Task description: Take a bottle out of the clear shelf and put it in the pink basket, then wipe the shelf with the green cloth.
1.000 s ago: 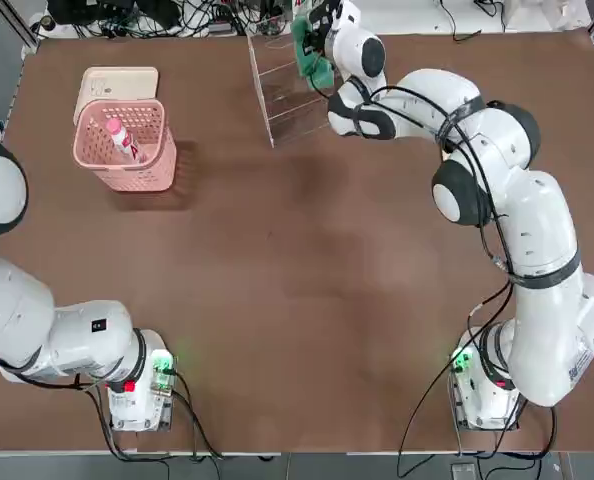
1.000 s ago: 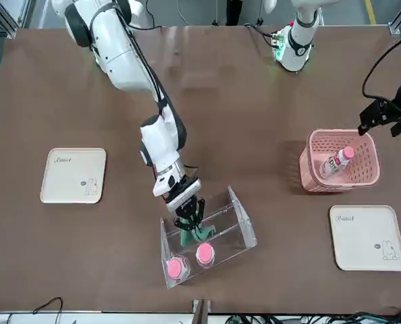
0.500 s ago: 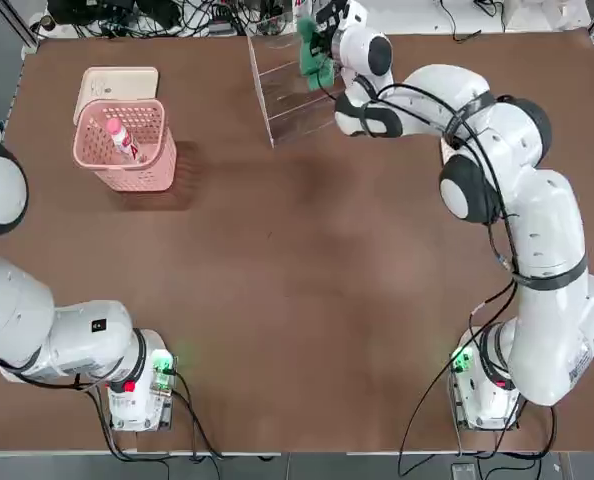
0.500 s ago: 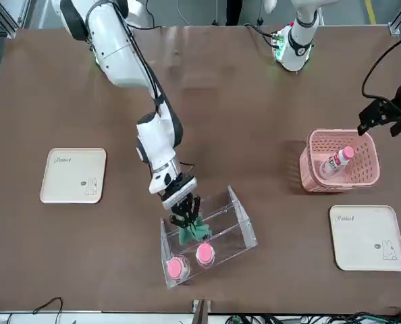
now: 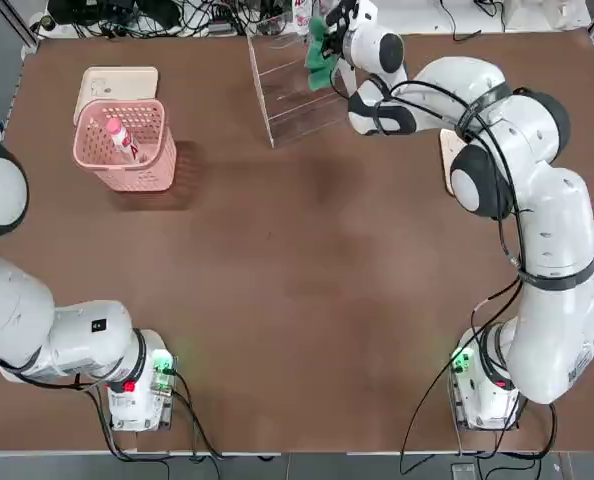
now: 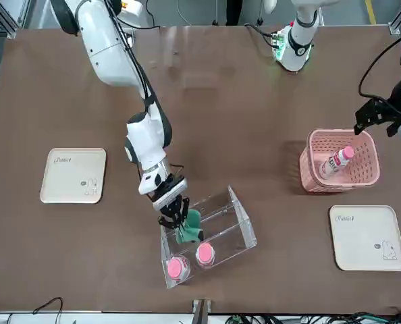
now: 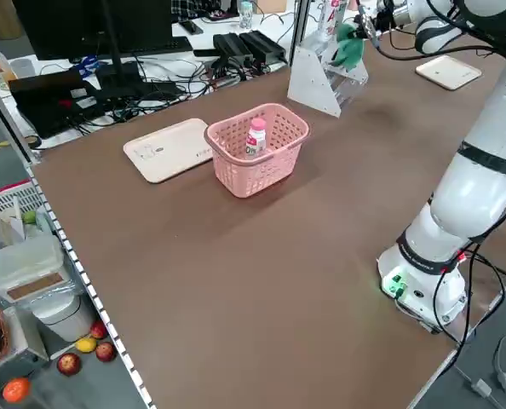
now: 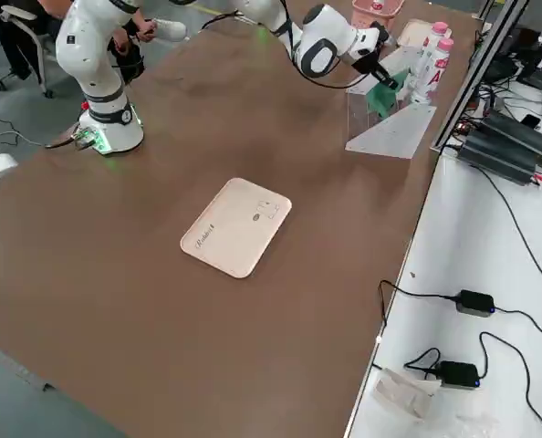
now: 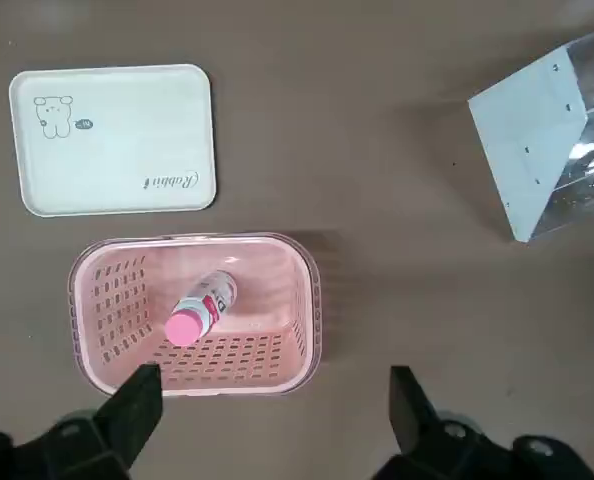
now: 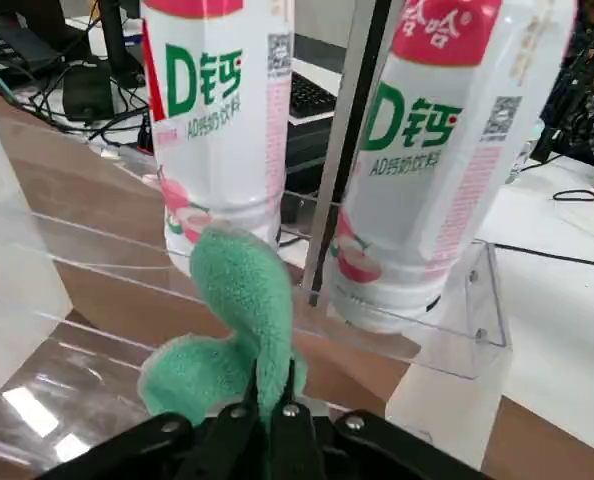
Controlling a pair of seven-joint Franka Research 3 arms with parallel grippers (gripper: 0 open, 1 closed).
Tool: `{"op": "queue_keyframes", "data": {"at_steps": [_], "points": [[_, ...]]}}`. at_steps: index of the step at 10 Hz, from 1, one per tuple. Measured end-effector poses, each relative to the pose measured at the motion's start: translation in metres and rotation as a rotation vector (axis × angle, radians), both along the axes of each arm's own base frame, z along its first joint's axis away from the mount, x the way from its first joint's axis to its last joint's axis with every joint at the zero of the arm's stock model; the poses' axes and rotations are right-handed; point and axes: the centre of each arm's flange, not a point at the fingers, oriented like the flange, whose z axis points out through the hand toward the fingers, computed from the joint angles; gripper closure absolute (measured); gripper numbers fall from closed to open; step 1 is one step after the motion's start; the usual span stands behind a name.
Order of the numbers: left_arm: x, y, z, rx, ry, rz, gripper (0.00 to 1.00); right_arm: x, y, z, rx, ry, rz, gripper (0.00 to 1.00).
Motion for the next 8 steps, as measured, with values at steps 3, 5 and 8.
{"op": "queue_keyframes", "data": {"at_steps": [3,5,8], "points": [[0.000,0.000,0.000,0.000,0.000,0.000,0.00,-0.008,0.006,0.000,0.007,0.005,0.013,0.98],[0.000,0.000,0.000,0.000,-0.001,0.000,0.00,-0.021,0.032,0.012,0.086,0.018,0.003,0.98],[0.000,0.000,0.000,0.000,-0.001,0.000,0.00,-0.043,0.070,0.025,0.159,0.036,0.016,0.98]]}}
